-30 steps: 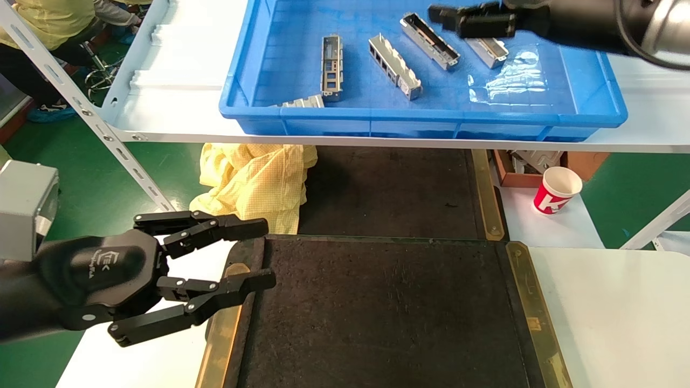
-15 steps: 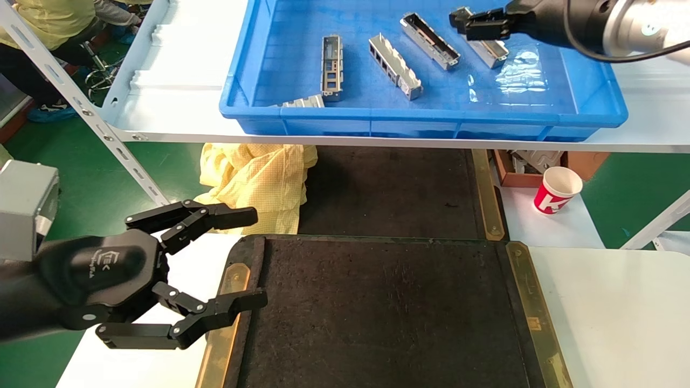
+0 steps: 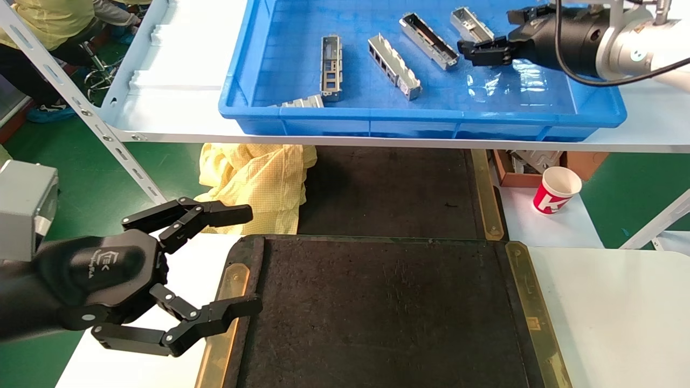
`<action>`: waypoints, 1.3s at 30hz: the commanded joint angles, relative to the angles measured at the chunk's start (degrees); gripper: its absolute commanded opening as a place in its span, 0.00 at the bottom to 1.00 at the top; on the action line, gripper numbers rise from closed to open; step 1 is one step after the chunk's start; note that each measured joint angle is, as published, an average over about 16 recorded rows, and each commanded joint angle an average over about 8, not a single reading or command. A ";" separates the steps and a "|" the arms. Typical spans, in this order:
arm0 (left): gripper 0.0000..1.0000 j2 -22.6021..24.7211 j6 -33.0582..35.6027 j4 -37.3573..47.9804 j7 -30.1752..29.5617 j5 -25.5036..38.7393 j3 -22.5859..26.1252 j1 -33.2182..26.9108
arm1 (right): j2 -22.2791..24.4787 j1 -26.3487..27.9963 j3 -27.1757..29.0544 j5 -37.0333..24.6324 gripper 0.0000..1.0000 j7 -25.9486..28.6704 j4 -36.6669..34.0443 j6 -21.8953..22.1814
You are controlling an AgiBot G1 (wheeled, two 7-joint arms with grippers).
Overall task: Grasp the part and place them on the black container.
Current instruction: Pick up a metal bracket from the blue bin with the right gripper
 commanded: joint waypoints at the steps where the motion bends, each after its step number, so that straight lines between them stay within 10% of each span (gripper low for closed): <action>1: 1.00 0.00 0.00 0.00 0.00 0.00 0.00 0.00 | 0.09 -0.21 0.00 0.01 0.00 0.08 -0.17 0.30; 39: 1.00 0.00 0.00 0.00 0.00 0.00 0.00 0.00 | 0.78 -0.35 1.27 1.82 0.00 0.27 1.05 -0.16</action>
